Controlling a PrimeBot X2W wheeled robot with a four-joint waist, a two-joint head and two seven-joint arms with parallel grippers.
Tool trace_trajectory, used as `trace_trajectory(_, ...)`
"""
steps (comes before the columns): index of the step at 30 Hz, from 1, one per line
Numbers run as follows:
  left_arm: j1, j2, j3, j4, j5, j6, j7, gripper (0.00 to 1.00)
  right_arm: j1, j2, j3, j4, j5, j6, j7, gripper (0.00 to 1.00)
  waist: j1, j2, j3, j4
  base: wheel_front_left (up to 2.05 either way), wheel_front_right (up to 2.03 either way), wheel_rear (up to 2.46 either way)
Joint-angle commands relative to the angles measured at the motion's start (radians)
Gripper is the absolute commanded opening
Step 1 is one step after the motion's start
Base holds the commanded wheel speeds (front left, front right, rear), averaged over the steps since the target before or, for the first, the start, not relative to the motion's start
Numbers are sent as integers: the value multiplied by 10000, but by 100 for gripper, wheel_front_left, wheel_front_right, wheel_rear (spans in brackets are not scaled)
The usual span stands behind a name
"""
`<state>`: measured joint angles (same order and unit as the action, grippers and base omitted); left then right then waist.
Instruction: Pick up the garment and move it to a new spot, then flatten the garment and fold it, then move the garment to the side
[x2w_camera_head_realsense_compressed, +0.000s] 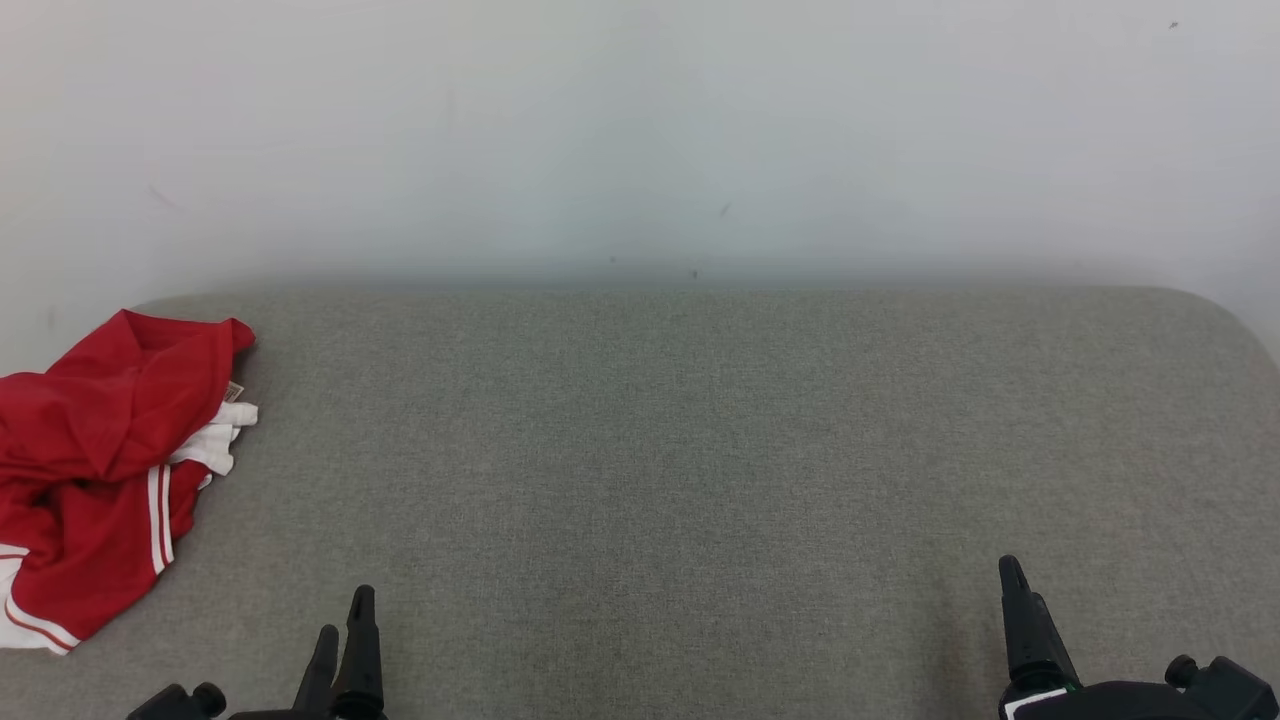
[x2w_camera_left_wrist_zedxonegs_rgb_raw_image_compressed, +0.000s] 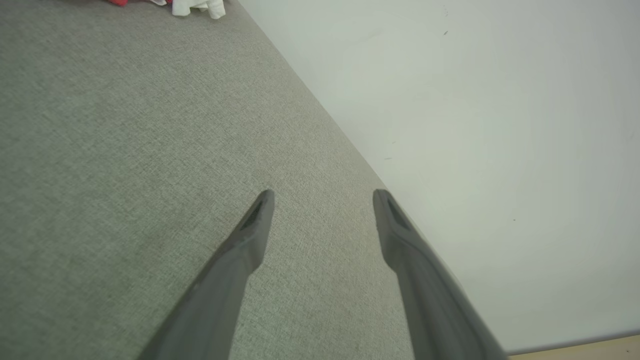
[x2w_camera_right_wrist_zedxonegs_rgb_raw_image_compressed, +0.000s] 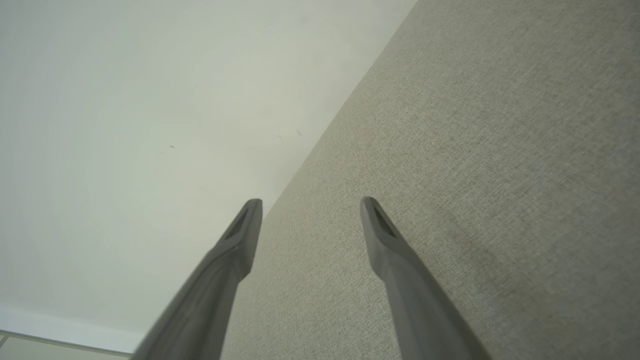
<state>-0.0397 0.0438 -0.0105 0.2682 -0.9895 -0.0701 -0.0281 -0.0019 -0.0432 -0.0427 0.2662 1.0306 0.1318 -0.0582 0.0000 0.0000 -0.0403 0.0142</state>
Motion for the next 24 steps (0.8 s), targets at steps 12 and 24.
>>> trace_trajectory(12,52,236,-403,-170,2315,252,-482,100,-293,-55,66,-140,-1843,-8,-415,100,0,0,-87,44,0,0,0)
trace_trajectory(24,85,458,-725,0,3960,463,-878,100,-345,-63,240,91,-3636,-10,-575,100,0,0,-190,98,0,0,0)
